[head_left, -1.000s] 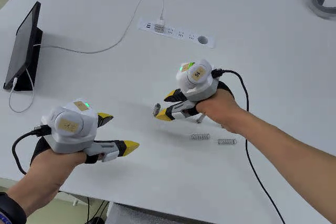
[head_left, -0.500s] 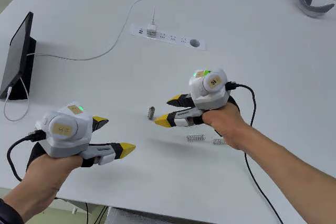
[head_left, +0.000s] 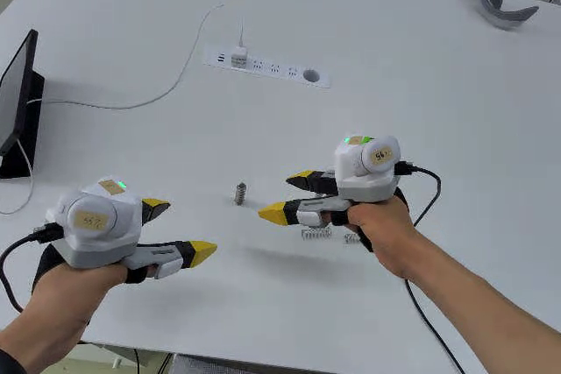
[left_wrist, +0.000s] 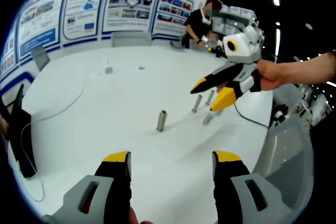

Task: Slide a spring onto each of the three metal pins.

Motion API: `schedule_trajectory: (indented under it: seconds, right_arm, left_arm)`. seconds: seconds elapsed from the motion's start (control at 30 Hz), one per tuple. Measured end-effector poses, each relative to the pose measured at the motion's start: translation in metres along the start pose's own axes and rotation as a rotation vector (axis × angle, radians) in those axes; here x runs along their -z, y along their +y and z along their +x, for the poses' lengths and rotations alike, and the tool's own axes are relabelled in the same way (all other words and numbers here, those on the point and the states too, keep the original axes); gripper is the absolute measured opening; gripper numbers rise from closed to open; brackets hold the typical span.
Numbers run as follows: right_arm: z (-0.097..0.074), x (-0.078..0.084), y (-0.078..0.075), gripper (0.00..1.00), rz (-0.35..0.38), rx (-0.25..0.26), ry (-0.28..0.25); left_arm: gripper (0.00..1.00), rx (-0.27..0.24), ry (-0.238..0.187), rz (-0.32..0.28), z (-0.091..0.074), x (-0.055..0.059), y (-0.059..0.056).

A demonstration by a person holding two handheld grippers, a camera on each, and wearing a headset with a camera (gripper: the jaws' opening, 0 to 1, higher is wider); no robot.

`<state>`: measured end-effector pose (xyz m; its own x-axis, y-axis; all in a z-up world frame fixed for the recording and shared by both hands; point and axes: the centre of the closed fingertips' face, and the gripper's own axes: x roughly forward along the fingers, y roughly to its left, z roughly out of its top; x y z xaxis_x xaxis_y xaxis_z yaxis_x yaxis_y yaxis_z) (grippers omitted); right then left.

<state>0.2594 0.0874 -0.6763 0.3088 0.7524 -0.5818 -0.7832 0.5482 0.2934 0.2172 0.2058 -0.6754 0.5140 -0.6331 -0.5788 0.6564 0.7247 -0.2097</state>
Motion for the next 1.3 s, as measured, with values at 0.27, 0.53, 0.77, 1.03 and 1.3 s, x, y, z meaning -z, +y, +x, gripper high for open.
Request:
schedule_trajectory:
  seconds: [0.27, 0.53, 0.77, 1.03, 1.3]
  right_arm:
    - [-0.017, 0.018, -0.005, 0.64, 0.030, 0.050, -0.008]
    - [-0.035, 0.034, -0.014, 0.68, 0.057, 0.100, -0.011]
    - [-0.050, 0.047, -0.020, 0.71, 0.081, 0.139, -0.010]
    - [-0.066, 0.064, -0.025, 0.74, 0.130, 0.181, -0.023]
    - [-0.081, 0.083, -0.027, 0.75, 0.170, 0.214, -0.023]
  left_arm:
    - [0.64, 0.004, 0.007, 0.005, 0.003, -0.002, -0.002]
    - [0.65, 0.023, 0.020, 0.015, 0.011, -0.003, -0.010]
    - [0.66, 0.040, 0.030, 0.026, 0.016, -0.004, -0.016]
    - [0.66, 0.061, 0.040, 0.039, 0.022, -0.006, -0.023]
    - [0.66, 0.074, 0.045, 0.046, 0.028, -0.008, -0.028]
